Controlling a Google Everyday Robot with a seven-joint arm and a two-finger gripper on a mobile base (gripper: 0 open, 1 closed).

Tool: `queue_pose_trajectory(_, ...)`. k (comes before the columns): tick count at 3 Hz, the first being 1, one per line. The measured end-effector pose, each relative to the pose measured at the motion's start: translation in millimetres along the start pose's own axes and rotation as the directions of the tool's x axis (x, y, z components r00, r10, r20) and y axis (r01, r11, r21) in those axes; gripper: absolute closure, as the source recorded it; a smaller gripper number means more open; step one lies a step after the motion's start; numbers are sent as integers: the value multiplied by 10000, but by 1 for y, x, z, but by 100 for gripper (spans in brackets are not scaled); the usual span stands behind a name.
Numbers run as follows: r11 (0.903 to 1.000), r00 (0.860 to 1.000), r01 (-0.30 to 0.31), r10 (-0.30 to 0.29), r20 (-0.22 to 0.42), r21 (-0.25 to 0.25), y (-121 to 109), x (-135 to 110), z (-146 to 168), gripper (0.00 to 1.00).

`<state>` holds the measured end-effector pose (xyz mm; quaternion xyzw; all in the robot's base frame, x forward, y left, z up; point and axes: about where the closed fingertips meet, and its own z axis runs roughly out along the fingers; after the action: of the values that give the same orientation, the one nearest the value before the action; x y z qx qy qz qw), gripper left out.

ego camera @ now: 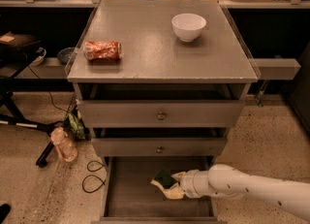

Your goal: Place sponge into bottom drawer

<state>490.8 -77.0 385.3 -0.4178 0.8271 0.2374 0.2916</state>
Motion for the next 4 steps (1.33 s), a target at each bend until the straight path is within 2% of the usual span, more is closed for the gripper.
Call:
queue_pose_trajectory(1, 9998, 9998, -217, 217, 50, 35, -1, 12, 17, 100)
queue_pose_trajectory(2, 9984, 9983, -530, 526, 240, 179, -12, 30, 39, 100)
queue_pose_trajectory(3, 9950, 9950, -939, 927, 358, 335, -22, 50, 66, 100)
queue_pose_trajectory(4, 9888, 9906, -1365, 1358, 159, 608, -31, 72, 93, 100)
